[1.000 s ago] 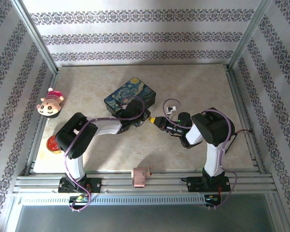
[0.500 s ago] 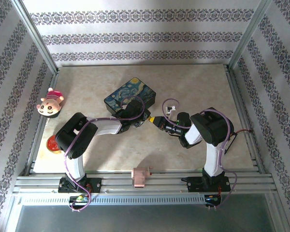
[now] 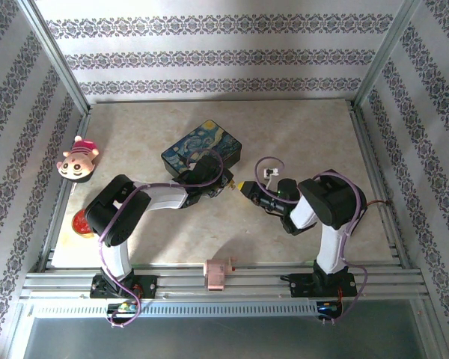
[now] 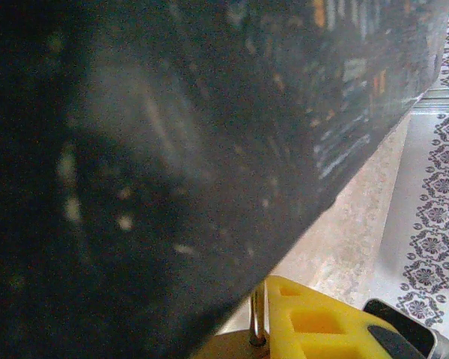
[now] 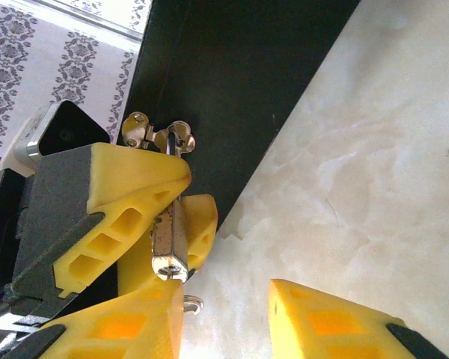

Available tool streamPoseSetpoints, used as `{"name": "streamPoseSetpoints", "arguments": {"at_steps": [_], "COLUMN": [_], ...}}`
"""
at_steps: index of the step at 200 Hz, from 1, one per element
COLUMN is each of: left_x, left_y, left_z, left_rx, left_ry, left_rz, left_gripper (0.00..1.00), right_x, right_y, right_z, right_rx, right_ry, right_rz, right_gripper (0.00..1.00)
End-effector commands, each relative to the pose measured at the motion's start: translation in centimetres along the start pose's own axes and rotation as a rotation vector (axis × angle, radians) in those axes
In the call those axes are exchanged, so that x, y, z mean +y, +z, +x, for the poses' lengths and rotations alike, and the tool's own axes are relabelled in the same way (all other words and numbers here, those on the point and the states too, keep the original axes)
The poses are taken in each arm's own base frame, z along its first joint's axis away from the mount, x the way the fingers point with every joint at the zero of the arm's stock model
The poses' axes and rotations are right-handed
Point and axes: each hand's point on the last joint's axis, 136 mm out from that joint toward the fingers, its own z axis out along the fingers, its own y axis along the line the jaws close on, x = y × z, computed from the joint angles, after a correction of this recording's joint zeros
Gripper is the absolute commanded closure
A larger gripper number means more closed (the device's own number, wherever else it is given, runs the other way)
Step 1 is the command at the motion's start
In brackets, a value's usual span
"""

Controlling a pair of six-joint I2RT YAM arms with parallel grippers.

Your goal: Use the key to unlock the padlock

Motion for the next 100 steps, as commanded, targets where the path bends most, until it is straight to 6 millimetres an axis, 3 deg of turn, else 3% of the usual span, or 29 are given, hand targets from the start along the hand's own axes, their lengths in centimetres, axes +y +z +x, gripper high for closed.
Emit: {"name": "streamPoseSetpoints", "arguments": {"at_steps": [1,47,100], "left_x": [4.0,4.0,3.9], "left_y": [0.2,0.3,0.2], "left_z": [3.1,3.1,3.1], "left_rx": [0.150,0.153,0.158], "left_ry": [-0.132,-0.133,-0.119], "left_rz": [-0.102,-0.103,-0.106], "left_gripper": [1.00,1.00,1.00], "right_x": [1.0,1.8,2.6], "right_y": [-0.6,-0.4,-0.3], "right_z": [-1.0,-0.9,-0.6], "right_rx": [-0.050,-0.049,-0.049], "right_ry": [-0.053,-0.063,-0.082], "right_rz": [-0.014,-0.028,-0.010], "right_gripper": [0.65,0.72,0.73]}}
